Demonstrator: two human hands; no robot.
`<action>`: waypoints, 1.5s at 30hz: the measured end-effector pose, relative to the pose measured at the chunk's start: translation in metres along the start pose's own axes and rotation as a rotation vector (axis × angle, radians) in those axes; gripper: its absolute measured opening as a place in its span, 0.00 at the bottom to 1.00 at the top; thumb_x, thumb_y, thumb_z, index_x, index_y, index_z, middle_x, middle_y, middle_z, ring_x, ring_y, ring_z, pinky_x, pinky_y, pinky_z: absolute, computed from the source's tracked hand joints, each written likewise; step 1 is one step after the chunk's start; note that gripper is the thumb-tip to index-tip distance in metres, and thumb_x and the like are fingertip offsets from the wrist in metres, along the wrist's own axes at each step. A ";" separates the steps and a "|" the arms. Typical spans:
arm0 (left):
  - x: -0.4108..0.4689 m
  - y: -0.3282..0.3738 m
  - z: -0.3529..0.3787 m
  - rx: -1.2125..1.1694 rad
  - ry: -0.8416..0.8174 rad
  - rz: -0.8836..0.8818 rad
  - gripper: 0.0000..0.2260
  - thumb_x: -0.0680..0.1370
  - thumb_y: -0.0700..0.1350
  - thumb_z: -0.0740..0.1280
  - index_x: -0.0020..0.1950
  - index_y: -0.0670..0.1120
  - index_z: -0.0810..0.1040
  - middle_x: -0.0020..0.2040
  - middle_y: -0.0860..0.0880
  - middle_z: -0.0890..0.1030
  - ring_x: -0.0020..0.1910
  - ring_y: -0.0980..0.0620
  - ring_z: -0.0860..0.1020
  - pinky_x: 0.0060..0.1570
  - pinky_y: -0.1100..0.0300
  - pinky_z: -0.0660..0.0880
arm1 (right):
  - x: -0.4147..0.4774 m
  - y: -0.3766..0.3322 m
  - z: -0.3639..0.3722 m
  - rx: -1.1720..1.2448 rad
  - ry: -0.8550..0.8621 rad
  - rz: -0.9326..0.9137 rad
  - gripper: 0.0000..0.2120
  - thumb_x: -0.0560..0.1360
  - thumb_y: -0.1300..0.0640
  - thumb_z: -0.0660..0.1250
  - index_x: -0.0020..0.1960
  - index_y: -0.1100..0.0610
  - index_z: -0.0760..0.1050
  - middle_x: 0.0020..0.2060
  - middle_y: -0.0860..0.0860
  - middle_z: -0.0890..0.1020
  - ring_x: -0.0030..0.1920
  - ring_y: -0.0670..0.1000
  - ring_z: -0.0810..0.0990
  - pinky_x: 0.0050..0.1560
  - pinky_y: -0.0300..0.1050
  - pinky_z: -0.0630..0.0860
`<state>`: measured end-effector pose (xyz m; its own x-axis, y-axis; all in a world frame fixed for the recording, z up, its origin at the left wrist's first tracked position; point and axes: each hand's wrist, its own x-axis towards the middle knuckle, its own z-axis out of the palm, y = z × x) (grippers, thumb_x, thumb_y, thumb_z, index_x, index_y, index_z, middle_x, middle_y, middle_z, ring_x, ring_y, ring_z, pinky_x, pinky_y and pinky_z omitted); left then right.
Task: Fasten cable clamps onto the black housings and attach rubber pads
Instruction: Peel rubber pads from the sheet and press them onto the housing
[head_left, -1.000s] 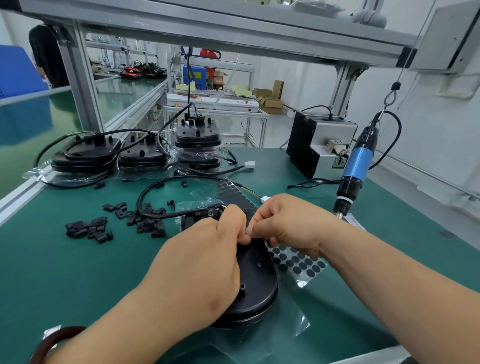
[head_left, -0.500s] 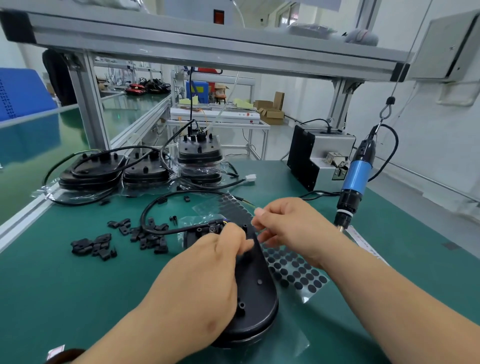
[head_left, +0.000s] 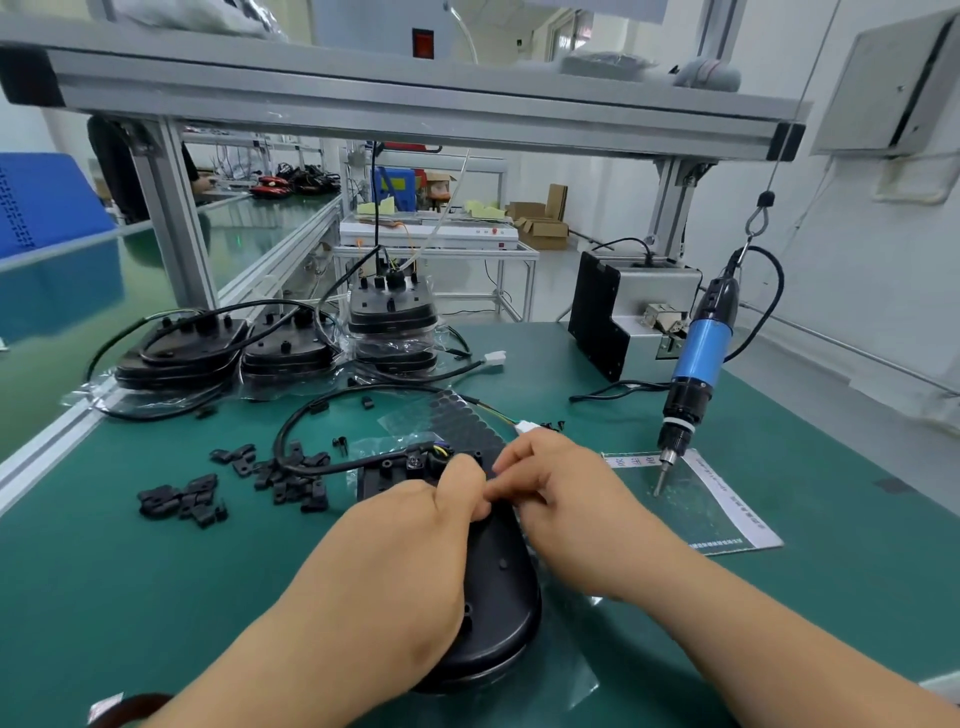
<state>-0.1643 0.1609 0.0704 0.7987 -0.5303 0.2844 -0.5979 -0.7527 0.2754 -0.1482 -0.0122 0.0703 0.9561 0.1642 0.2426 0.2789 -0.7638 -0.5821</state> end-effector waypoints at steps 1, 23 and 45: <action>-0.001 0.000 0.001 -0.017 0.013 -0.009 0.12 0.69 0.45 0.54 0.41 0.56 0.50 0.52 0.55 0.78 0.52 0.51 0.76 0.47 0.54 0.74 | -0.004 0.001 0.003 -0.027 0.016 -0.043 0.14 0.76 0.66 0.60 0.53 0.57 0.83 0.50 0.45 0.74 0.51 0.47 0.75 0.53 0.36 0.71; -0.007 -0.002 0.013 -0.171 0.165 -0.150 0.10 0.73 0.39 0.51 0.47 0.52 0.53 0.56 0.52 0.78 0.52 0.50 0.76 0.49 0.55 0.74 | -0.010 0.001 0.012 -0.326 0.079 -0.279 0.09 0.76 0.64 0.62 0.47 0.63 0.81 0.54 0.52 0.74 0.46 0.55 0.76 0.45 0.40 0.70; 0.072 -0.159 -0.027 0.158 -0.045 -0.768 0.13 0.79 0.48 0.62 0.57 0.42 0.79 0.58 0.45 0.80 0.58 0.46 0.77 0.55 0.58 0.73 | -0.009 0.000 0.011 -0.344 0.035 -0.285 0.10 0.77 0.62 0.57 0.48 0.61 0.77 0.55 0.49 0.71 0.49 0.52 0.73 0.52 0.45 0.72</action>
<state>-0.0136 0.2525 0.0725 0.9885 0.1485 0.0288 0.1371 -0.9598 0.2448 -0.1553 -0.0073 0.0598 0.8402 0.3811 0.3857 0.4788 -0.8554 -0.1978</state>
